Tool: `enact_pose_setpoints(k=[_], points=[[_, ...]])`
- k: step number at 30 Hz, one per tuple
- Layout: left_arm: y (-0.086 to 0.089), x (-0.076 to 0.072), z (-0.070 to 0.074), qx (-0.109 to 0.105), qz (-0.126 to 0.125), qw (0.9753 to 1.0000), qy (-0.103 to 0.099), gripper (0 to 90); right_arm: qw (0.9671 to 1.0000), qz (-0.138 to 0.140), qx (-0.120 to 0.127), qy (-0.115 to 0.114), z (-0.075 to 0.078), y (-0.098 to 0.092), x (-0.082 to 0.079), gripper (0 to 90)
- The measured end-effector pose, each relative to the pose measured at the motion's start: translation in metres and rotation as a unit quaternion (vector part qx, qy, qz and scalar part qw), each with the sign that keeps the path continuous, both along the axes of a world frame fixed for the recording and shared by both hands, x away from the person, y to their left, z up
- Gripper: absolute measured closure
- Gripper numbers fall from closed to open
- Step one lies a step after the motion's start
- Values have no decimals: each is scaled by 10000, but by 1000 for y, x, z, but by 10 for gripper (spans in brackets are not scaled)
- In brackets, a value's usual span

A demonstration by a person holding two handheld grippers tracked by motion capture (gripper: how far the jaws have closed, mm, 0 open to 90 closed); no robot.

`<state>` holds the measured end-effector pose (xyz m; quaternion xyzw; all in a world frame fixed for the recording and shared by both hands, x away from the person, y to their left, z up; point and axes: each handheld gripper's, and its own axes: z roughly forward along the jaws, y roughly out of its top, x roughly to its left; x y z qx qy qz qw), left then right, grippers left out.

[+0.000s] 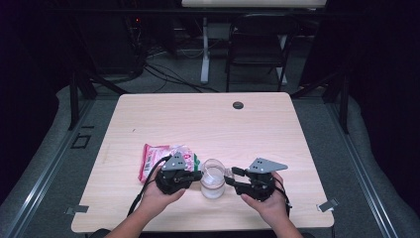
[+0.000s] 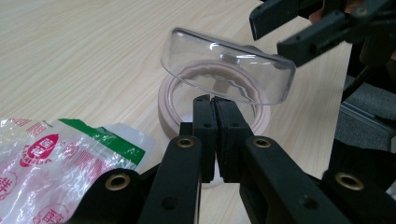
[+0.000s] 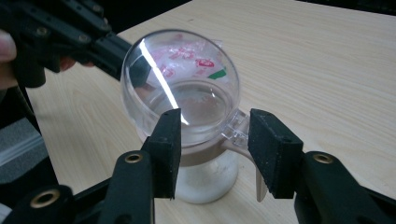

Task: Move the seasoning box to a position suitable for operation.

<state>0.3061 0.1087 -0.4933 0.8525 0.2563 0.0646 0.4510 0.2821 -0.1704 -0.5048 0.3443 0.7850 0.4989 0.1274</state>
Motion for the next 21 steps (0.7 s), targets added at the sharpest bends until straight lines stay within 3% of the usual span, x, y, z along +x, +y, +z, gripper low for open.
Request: enact_pose_setpoints(k=[4,10,14,21], points=[[-1,0,1,-5,12,10000,-17,870,9997,113,-200,-117,-1,1,-4,491],[-2,1,3,-75,18,10000,-32,856,9991,220,-314,-167,-2,2,-6,461],[-2,0,3,-107,30,9999,-88,827,9966,299,-702,-313,-5,9,-9,457],[-2,0,4,-120,40,9999,-111,801,9958,262,-778,-406,-6,12,-9,457]])
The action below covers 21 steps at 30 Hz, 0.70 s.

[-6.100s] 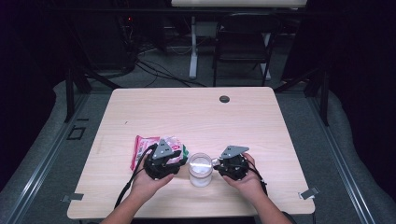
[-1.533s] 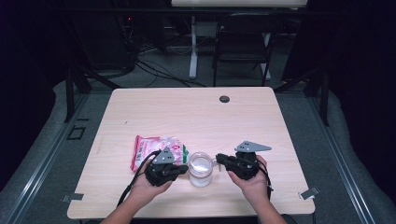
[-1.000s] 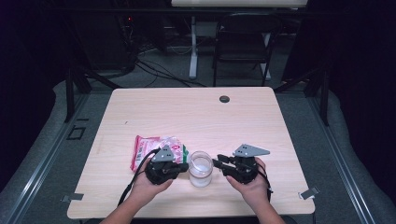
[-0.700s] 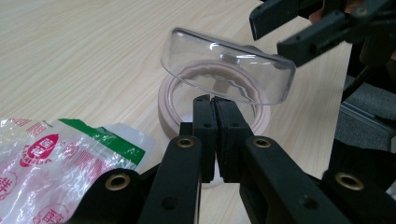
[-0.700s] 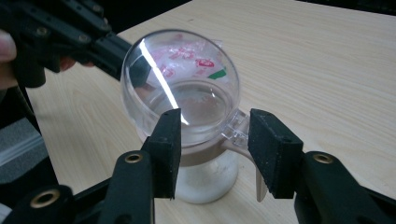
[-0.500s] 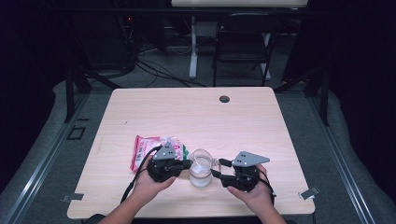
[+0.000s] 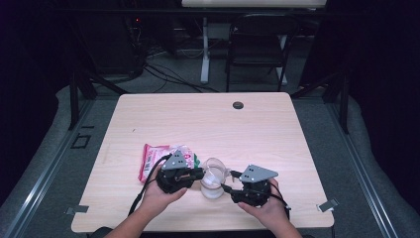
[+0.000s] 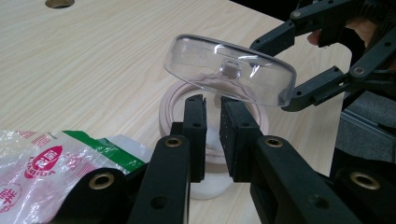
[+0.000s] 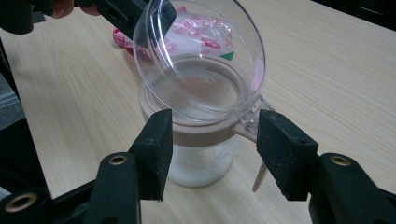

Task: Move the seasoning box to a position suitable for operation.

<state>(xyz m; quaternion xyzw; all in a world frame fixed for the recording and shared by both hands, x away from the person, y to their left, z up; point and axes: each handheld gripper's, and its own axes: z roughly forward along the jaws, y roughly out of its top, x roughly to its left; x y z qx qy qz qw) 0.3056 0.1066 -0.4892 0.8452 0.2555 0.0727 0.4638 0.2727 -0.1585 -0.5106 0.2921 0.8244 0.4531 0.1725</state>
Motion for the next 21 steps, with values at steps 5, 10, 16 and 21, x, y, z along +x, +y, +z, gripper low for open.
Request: enact_pose_setpoints(k=[5,10,16,21], points=[[0,0,0,-12,-2,10000,6,784,10000,-15,-15,-24,0,0,0,461],[-1,0,-2,19,25,10000,-4,757,10000,-17,4,-1,-1,0,1,466],[-1,3,-6,10,107,9999,54,706,10000,7,22,11,0,0,1,475],[-3,5,-12,89,187,9997,99,647,10000,-1,56,8,0,0,1,477]])
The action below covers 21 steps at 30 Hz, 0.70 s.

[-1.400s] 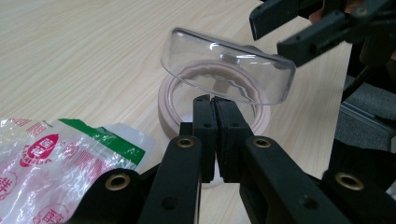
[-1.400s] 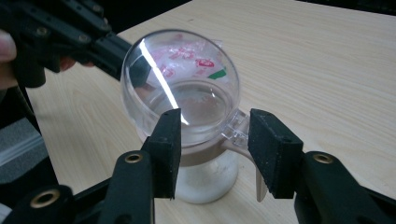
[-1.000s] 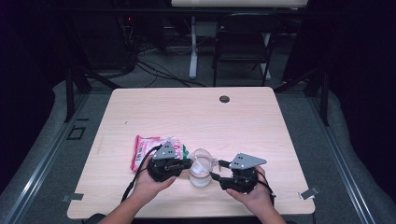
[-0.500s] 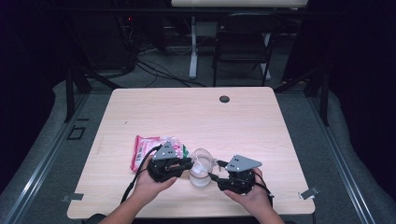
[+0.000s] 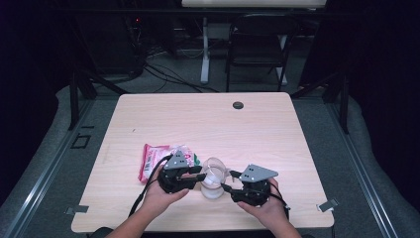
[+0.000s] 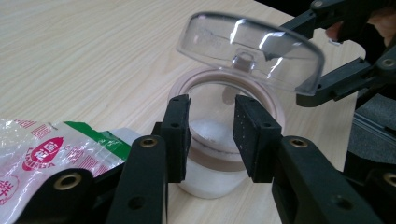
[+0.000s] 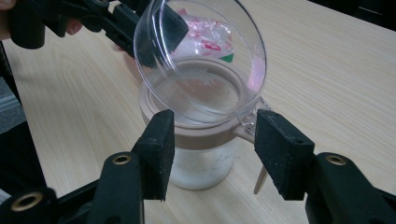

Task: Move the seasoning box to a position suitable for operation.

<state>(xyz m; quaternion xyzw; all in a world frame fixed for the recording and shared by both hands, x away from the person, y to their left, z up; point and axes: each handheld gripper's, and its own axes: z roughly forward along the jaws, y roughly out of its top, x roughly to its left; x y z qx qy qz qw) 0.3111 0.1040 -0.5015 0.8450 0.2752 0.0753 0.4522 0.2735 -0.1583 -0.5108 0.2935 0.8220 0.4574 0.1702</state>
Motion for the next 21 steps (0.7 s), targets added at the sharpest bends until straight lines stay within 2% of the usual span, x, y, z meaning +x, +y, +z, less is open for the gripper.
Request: enact_pose_setpoints(k=[8,11,21], points=[[-3,2,-8,57,89,9999,57,619,10000,2,29,-25,0,0,0,480],[-2,3,-9,38,77,9999,104,618,10000,3,36,-14,0,0,0,480],[-1,3,-9,66,64,9999,64,640,10000,7,60,-12,1,-2,0,487]])
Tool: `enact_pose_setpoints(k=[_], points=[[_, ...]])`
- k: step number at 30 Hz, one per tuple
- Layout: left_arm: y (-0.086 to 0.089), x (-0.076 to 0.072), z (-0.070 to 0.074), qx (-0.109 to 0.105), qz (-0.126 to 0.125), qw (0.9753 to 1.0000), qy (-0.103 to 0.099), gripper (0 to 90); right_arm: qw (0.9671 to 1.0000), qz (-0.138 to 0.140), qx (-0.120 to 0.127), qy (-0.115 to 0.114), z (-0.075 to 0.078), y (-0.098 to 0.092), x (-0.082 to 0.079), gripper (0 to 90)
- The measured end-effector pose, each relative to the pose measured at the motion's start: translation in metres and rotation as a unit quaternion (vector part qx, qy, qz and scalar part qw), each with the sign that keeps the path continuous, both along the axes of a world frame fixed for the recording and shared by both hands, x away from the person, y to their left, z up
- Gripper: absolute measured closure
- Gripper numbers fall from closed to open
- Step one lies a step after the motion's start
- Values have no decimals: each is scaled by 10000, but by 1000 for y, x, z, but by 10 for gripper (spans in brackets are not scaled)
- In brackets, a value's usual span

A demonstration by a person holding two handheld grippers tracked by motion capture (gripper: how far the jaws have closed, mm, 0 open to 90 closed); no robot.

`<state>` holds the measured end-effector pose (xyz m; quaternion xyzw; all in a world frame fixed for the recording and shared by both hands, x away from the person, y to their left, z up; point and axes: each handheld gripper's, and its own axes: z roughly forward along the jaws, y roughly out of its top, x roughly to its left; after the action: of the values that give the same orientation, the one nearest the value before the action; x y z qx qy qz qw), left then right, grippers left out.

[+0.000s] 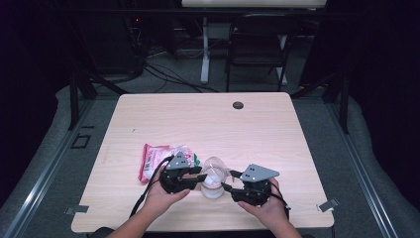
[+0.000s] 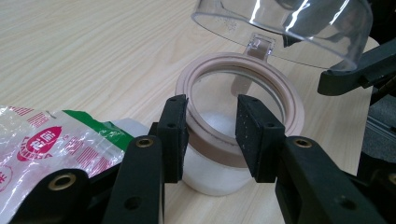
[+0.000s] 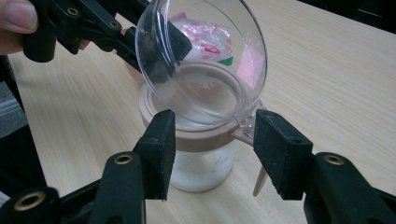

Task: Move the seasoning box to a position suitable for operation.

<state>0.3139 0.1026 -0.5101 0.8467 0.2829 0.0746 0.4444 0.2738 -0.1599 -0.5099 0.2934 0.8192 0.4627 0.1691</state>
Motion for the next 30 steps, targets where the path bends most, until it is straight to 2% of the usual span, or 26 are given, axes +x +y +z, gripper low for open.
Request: enact_pose_setpoints(k=[8,19,26,30], points=[[0,0,0,6,12,10000,-47,646,10000,0,51,-61,1,-1,-1,503],[0,-1,0,9,5,10000,-65,648,9998,-71,201,-23,3,-7,1,518],[0,-1,0,4,2,10000,-83,649,9992,-145,371,46,5,-14,3,581],[0,-1,0,-2,9,10000,-74,649,9983,-243,495,165,5,-20,5,592]])
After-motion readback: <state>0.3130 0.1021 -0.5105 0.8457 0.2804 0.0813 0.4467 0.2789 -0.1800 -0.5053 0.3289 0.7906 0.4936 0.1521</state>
